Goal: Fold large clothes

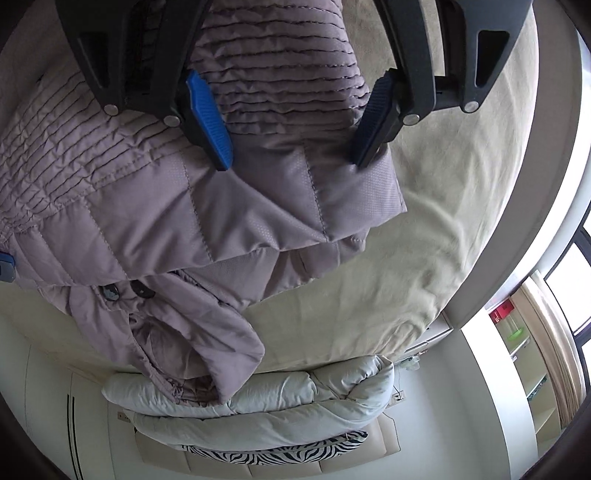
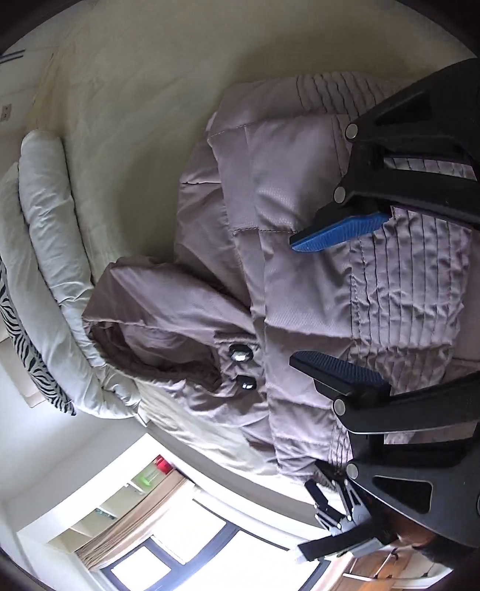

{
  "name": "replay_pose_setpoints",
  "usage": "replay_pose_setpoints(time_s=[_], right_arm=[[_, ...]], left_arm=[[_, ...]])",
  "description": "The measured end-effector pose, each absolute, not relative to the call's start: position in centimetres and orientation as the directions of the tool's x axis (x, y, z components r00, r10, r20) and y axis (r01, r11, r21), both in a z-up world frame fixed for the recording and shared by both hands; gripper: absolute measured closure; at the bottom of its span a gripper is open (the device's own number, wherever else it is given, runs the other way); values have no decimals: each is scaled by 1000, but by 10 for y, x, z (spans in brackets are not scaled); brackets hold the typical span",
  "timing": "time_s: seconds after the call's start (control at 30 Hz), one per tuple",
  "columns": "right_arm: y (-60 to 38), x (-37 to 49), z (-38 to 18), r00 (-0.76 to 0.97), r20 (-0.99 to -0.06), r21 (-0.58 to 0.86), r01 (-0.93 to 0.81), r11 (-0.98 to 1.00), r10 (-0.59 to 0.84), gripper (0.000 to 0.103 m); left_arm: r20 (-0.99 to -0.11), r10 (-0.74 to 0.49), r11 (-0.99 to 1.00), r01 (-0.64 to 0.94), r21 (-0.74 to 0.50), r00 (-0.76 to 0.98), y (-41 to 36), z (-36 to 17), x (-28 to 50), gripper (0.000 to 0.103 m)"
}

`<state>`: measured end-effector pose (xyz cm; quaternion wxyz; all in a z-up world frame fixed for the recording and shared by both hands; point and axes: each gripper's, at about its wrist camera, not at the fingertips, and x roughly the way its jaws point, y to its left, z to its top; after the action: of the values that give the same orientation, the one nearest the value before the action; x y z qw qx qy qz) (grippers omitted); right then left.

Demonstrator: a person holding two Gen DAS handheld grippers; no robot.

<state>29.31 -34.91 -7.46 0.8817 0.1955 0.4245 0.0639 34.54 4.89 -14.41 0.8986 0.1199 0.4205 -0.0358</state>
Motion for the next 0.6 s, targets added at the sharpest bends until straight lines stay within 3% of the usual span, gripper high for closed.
replay_pose_setpoints(time_s=[0.13, 0.23, 0.37, 0.43, 0.47, 0.53, 0.57, 0.6], right_arm=[[-335, 287, -90, 658, -721, 289, 2, 957, 217, 48], [-313, 282, -102, 676, -728, 101, -64, 993, 117, 45], [-296, 285, -101, 669, -743, -41, -87, 995, 28, 40], [-300, 288, -81, 660, -749, 2, -88, 996, 60, 40], [-308, 287, -67, 681, -719, 81, -113, 990, 137, 38], [-322, 295, -39, 722, -650, 188, -150, 971, 237, 17], [-329, 304, -27, 736, -626, 216, -152, 965, 256, 2], [-336, 317, -20, 741, -608, 251, -162, 954, 286, 1]], left_arm=[[-742, 64, 961, 160, 227, 668, 44, -152, 338, 30], [-729, 71, 958, 156, 239, 681, 42, -157, 335, 30], [-741, 68, 959, 160, 232, 668, 47, -141, 335, 31], [-735, 71, 963, 147, 227, 674, 52, -119, 332, 29], [-724, 49, 965, 155, 212, 688, 55, -107, 333, 21], [-706, -4, 970, 174, 169, 709, 61, -83, 344, 4], [-699, -43, 974, 186, 129, 714, 64, -73, 355, 0], [-698, -94, 977, 200, 72, 710, 67, -65, 368, 0]])
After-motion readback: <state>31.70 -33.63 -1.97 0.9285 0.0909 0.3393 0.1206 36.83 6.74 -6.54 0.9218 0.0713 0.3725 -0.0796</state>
